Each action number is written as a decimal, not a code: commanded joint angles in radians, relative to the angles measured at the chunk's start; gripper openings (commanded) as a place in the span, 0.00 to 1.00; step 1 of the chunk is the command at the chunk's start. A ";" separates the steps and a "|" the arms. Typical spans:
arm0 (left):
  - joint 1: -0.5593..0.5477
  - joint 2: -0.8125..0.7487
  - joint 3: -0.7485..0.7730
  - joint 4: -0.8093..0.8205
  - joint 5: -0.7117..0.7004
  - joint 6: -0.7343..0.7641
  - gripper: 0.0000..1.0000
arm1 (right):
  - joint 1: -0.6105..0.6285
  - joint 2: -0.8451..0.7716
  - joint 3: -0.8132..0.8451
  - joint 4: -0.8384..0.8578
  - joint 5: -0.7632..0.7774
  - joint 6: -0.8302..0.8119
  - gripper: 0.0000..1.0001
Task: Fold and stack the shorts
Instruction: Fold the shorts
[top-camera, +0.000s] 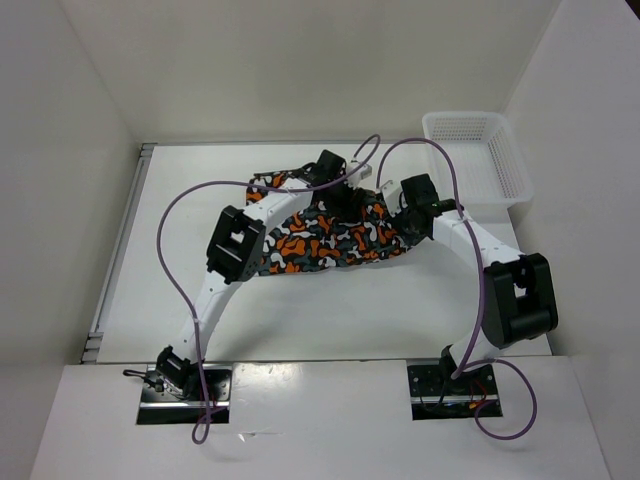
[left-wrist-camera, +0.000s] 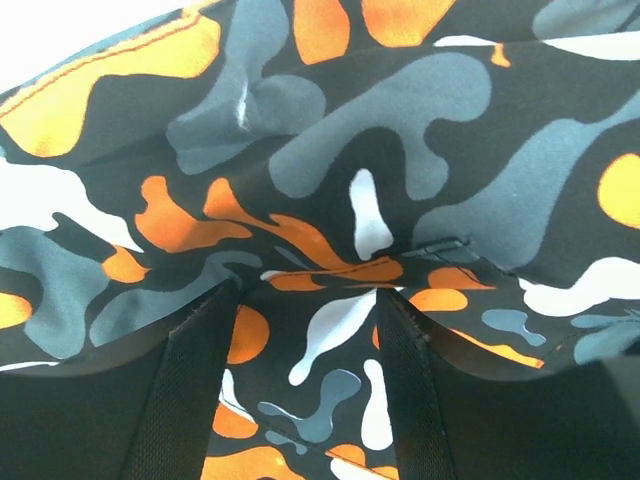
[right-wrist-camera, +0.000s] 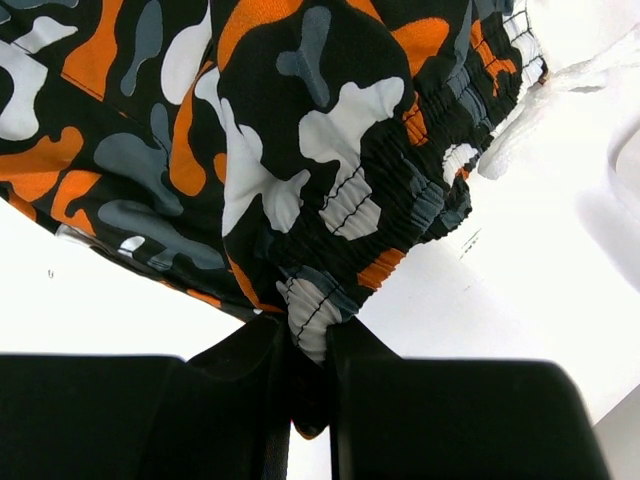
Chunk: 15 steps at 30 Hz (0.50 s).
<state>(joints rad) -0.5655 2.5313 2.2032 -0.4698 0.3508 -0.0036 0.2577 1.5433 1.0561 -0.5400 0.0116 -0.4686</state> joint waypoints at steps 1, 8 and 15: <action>0.016 -0.070 -0.002 -0.042 0.062 0.004 0.65 | 0.005 -0.035 0.005 0.040 0.005 -0.001 0.00; 0.130 -0.385 -0.182 -0.125 -0.025 0.004 0.69 | 0.005 -0.035 0.037 0.072 0.080 -0.042 0.00; 0.263 -0.514 -0.482 -0.156 -0.166 0.004 0.70 | 0.005 -0.035 0.136 0.074 0.136 -0.087 0.00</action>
<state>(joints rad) -0.3389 1.9987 1.8175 -0.5762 0.2665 -0.0040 0.2577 1.5433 1.1114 -0.5198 0.0952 -0.5186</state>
